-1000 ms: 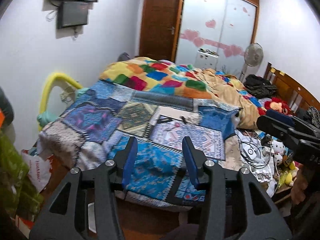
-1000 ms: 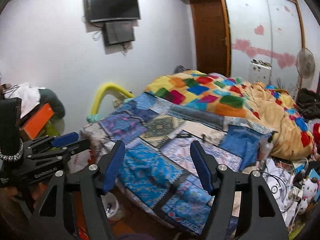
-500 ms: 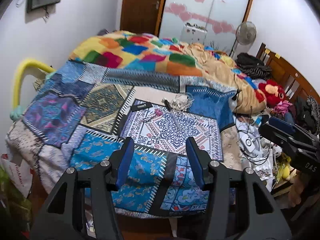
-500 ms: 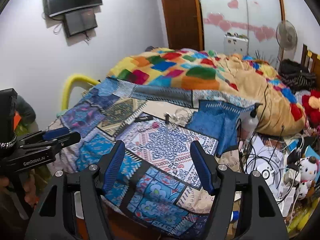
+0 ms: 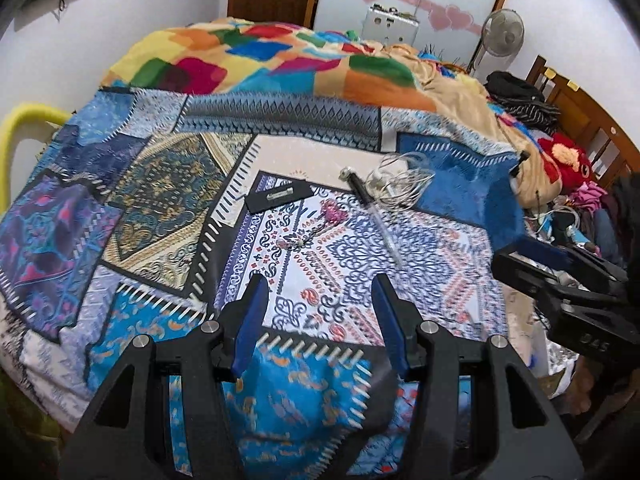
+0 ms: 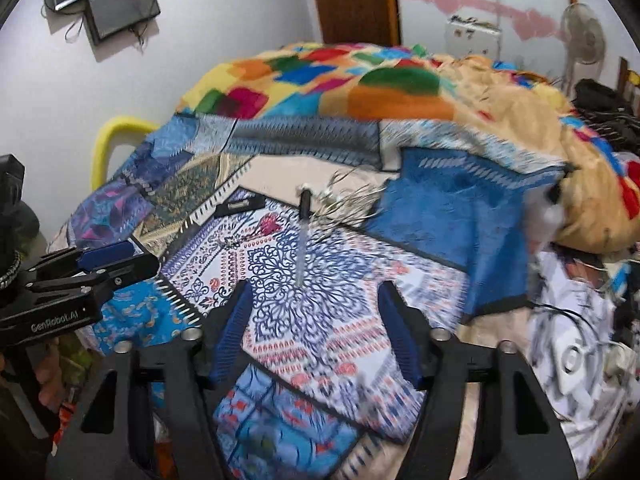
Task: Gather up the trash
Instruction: 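Grasp the clear black-capped pen with the right tool while the left grasps the pink hair clip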
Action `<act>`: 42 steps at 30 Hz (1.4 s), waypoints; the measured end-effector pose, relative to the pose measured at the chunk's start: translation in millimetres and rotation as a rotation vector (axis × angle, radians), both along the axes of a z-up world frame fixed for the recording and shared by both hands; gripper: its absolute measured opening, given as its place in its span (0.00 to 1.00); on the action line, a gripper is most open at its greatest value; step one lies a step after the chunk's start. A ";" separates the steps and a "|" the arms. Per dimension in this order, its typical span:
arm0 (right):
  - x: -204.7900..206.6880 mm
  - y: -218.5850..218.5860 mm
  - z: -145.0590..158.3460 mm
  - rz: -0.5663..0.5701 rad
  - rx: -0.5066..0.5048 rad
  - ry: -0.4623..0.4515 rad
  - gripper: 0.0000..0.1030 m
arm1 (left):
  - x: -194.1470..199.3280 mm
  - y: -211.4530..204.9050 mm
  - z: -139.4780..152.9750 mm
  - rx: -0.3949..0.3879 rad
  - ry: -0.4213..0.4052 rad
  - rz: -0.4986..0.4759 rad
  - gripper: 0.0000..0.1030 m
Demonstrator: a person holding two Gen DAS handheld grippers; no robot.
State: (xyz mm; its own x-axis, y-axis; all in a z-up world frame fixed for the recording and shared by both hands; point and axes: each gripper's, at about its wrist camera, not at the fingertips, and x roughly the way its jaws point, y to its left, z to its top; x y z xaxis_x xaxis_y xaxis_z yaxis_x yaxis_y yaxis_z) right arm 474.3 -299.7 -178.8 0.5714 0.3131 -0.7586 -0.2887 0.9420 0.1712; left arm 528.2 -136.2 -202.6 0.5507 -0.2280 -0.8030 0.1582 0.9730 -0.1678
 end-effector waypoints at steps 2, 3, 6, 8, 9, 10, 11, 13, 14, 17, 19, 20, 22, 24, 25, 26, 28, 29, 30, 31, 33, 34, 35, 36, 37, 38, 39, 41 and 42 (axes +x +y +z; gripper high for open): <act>11.8 9.2 -12.7 0.023 -0.003 0.025 0.37 | 9.4 0.7 -12.4 0.005 0.014 -0.004 0.51; 18.8 14.5 -20.4 0.031 -0.006 0.035 0.33 | 12.2 1.4 -16.7 0.003 0.018 -0.005 0.51; 37.1 28.0 -39.8 0.049 -0.007 0.077 0.26 | 22.9 3.5 -29.2 0.001 0.027 -0.015 0.51; 46.5 35.0 -50.3 0.052 -0.008 0.093 0.24 | 29.6 4.4 -34.9 0.008 0.033 -0.020 0.51; 50.9 38.0 -55.2 0.048 -0.013 0.098 0.21 | 33.9 5.1 -37.8 0.015 0.038 -0.020 0.51; 53.0 40.2 -58.0 0.047 -0.015 0.099 0.20 | 37.6 5.4 -40.0 0.020 0.045 -0.020 0.51; 55.0 42.6 -60.5 0.048 -0.019 0.097 0.19 | 41.8 5.7 -42.5 0.025 0.054 -0.024 0.51; 55.9 47.2 -63.8 0.045 -0.042 0.081 0.17 | 46.9 5.2 -45.0 0.035 0.056 -0.033 0.51; 55.9 49.1 -64.2 0.045 -0.056 0.071 0.12 | 50.5 3.7 -45.9 0.045 0.055 -0.043 0.51; 51.8 51.9 -64.5 0.058 -0.093 0.040 0.09 | 60.6 -3.7 -48.3 0.050 0.051 -0.082 0.51; 48.8 48.2 -64.3 0.065 -0.092 0.035 0.09 | 69.6 -10.6 -51.0 0.045 0.052 -0.106 0.51; 46.5 44.6 -64.3 0.069 -0.087 0.036 0.08 | 73.9 -13.9 -52.8 0.048 0.053 -0.112 0.51; 42.3 37.0 -64.3 0.073 -0.078 0.043 0.08 | 81.9 -20.7 -56.4 0.051 0.049 -0.126 0.51; 38.8 29.0 -64.8 0.076 -0.067 0.054 0.08 | 91.6 -27.2 -61.5 0.041 0.050 -0.137 0.51; 36.2 23.7 -64.8 0.077 -0.064 0.059 0.08 | 94.9 -30.1 -63.4 0.036 0.051 -0.139 0.51; 33.0 18.0 -64.3 0.075 -0.062 0.062 0.08 | 98.8 -34.3 -66.0 0.037 0.046 -0.141 0.49; 28.1 8.9 -64.7 0.072 -0.061 0.071 0.08 | 102.9 -40.8 -69.0 0.057 0.036 -0.146 0.45; 24.9 3.6 -64.5 0.070 -0.062 0.073 0.08 | 105.0 -45.4 -71.1 0.079 0.031 -0.146 0.42; 21.9 -1.5 -64.7 0.067 -0.066 0.074 0.08 | 105.9 -49.0 -72.4 0.102 0.025 -0.146 0.41; 19.0 -6.7 -64.4 0.063 -0.069 0.071 0.08 | 106.7 -53.1 -74.2 0.132 0.015 -0.145 0.41; 18.5 -10.9 -65.0 0.060 -0.068 0.069 0.08 | 106.5 -58.4 -76.4 0.162 -0.009 -0.146 0.38; 18.6 -13.9 -64.6 0.061 -0.059 0.072 0.08 | 106.3 -60.2 -76.6 0.163 -0.013 -0.152 0.36; 20.3 -16.1 -64.3 0.065 -0.047 0.082 0.08 | 105.9 -59.8 -76.4 0.154 -0.013 -0.153 0.32; 23.7 -15.0 -64.4 0.067 -0.039 0.088 0.08 | 105.8 -59.3 -76.2 0.148 -0.016 -0.149 0.26; 29.0 -13.5 -64.8 0.067 -0.026 0.096 0.08 | 106.1 -59.0 -76.4 0.146 -0.023 -0.141 0.26; 31.6 -14.3 -64.4 0.067 -0.014 0.104 0.08 | 105.6 -58.4 -76.3 0.142 -0.027 -0.138 0.26; 36.3 -13.1 -63.6 0.067 0.002 0.109 0.09 | 104.9 -57.3 -76.6 0.136 -0.032 -0.135 0.25; 43.0 -8.8 -62.3 0.065 0.010 0.106 0.09 | 102.6 -54.3 -75.9 0.115 -0.028 -0.137 0.12; 47.8 -4.4 -61.3 0.063 -0.002 0.099 0.09 | 101.6 -50.8 -75.5 0.092 -0.012 -0.136 0.12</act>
